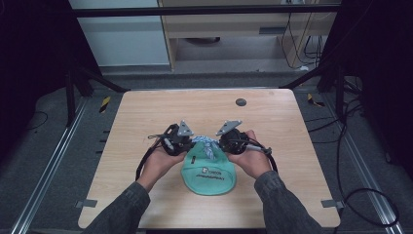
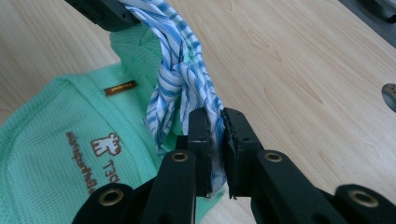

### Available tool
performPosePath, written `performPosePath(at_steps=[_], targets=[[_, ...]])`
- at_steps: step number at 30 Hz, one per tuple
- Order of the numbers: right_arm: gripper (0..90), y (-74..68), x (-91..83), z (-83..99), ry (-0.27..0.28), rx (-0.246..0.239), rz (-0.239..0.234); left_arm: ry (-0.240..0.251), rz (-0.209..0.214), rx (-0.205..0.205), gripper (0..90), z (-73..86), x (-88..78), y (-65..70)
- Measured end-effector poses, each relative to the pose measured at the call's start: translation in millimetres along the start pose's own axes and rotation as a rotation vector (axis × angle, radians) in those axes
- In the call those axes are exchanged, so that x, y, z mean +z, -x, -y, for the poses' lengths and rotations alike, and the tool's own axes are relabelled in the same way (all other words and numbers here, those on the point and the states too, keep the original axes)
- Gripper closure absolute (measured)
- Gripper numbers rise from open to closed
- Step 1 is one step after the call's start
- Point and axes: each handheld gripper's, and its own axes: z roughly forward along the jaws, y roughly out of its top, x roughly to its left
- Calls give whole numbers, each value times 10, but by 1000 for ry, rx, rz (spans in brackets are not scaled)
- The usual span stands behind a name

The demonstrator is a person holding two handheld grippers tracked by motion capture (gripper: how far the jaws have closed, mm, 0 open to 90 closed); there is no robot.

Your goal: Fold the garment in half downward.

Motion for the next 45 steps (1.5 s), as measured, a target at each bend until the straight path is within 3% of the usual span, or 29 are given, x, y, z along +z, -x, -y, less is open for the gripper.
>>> performPosePath(at_steps=[6,16,23,25,27,29,45], targets=[[819,-56,-14,47,1,-11,-9,-5,8,13,840,79,-27,53],[821,-152,-31,142,-1,-20,-22,7,27,-1,844,170,-44,124],[821,-227,-51,264,-3,-12,-57,21,53,-19,842,245,-67,172],[821,-246,-58,311,8,0,-68,33,73,-44,842,286,-65,187],[821,-271,-59,345,-3,-7,-67,27,66,-25,842,309,-53,217],[821,-278,-59,354,1,-3,-69,34,75,-41,842,327,-42,229],[819,-400,-82,455,0,-1,-82,22,79,-34,837,436,-33,318]])
